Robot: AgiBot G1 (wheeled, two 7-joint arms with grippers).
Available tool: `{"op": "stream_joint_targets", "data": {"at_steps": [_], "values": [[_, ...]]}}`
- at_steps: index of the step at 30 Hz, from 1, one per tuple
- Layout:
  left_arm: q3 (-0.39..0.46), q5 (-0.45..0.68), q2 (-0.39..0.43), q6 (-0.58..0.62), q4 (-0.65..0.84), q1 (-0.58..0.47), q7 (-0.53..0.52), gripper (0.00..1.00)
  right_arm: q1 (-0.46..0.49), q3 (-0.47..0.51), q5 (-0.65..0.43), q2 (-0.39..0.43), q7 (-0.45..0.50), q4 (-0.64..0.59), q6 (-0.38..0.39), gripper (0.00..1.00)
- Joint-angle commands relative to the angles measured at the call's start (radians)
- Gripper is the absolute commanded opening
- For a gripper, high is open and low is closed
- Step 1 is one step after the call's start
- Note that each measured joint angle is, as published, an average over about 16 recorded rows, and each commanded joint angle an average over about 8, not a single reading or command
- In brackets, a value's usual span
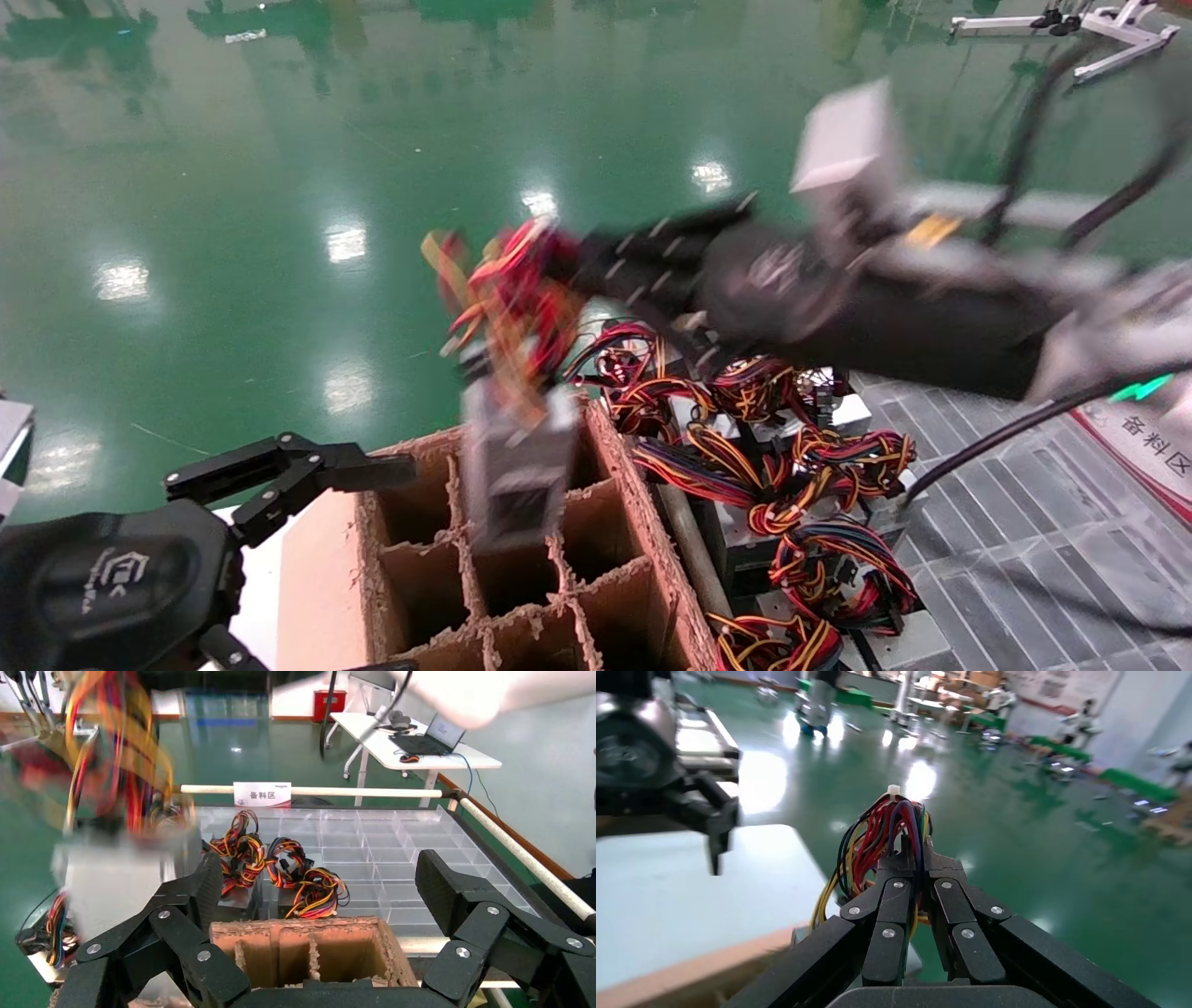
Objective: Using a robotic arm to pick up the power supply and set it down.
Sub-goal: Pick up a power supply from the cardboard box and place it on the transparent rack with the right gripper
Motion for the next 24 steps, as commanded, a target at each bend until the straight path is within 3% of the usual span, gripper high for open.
{"op": "stream_joint_targets", "data": {"at_steps": [1, 9, 15, 24], "values": [[0.0, 0.0, 0.0, 0.0, 0.0, 0.0, 0.0, 1.0, 0.04, 0.022, 0.013, 0.039, 0.006, -0.001, -0.017, 0.0], [0.0, 0.0, 0.0, 0.0, 0.0, 0.0, 0.0, 1.0, 0.292, 0.017, -0.084, 0.218, 0.013, -0.114, -0.182, 0.0], [0.0, 0.0, 0.0, 0.0, 0.0, 0.0, 0.0, 1.0, 0.454, -0.054, -0.169, 0.339, 0.002, -0.181, -0.277, 0.0], [0.0, 0.0, 0.0, 0.0, 0.0, 0.0, 0.0, 1.0, 0.51, -0.232, -0.107, 0.56, 0.003, -0.121, -0.288, 0.0]]}}
